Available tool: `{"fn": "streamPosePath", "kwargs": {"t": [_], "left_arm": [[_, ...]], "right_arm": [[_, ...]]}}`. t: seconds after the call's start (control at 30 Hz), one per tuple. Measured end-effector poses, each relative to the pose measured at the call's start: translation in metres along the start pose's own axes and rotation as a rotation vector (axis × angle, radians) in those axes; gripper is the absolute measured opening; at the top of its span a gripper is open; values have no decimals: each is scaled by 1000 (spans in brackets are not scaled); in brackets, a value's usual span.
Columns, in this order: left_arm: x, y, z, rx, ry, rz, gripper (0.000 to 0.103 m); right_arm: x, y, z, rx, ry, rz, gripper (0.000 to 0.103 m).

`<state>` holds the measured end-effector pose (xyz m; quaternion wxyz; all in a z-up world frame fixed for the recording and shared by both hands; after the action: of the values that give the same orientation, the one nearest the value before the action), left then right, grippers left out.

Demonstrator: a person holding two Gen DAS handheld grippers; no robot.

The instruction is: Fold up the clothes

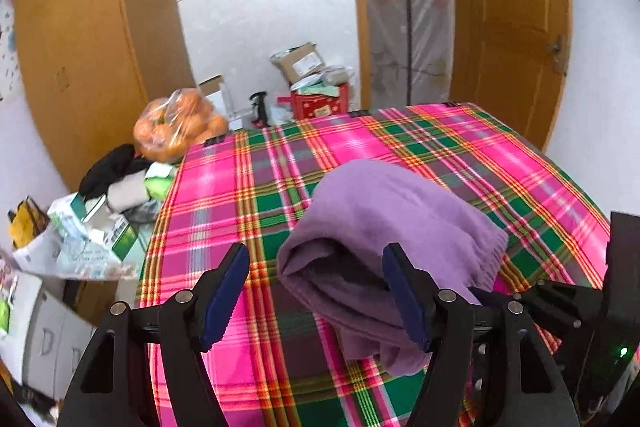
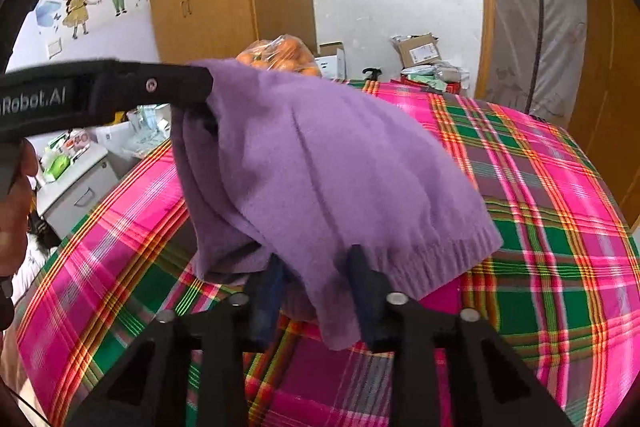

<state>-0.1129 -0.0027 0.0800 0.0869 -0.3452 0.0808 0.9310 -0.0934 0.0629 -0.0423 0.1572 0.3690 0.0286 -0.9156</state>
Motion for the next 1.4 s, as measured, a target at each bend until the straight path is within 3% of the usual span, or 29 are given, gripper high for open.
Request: {"fn": "streamPosePath", "kwargs": {"t": [0.17, 0.4, 0.73, 0.9, 1.07, 1.23, 1.33, 1.4], "left_arm": [[-1, -27, 1, 129, -23, -65, 71], [1, -65, -16, 336, -30, -101, 71], [16, -76, -24, 432, -19, -49, 72], [14, -82, -30, 477, -34, -63, 72], [17, -83, -27, 534, -79, 20, 72], [30, -88, -29, 601, -61, 84, 71], [31, -86, -22, 557, -62, 44, 67], [31, -83, -18, 513, -55, 8, 58]], "right_arm": [[-12, -9, 6, 54, -36, 2, 15], [-28, -30, 11, 163, -57, 56, 14], [-36, -37, 16, 166, -69, 80, 13], [-41, -46, 19, 197, -78, 85, 13], [-43, -37, 21, 143, -80, 88, 13], [-46, -34, 18, 109, -87, 109, 13], [-48, -31, 16, 91, -87, 119, 13], [-49, -29, 15, 75, -88, 115, 13]]}}
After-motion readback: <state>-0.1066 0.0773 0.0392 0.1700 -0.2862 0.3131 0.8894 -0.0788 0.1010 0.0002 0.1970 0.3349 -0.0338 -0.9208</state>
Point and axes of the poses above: each gripper's, at about its wrist camera, not at the fingertips, and x roughly the way its jaws point, y to its left, z to its top, the point moved 7 cm from there along x, roughly the way its jaws point, and after that the axes turned 3 degrees about y, right-handed, at the moved point
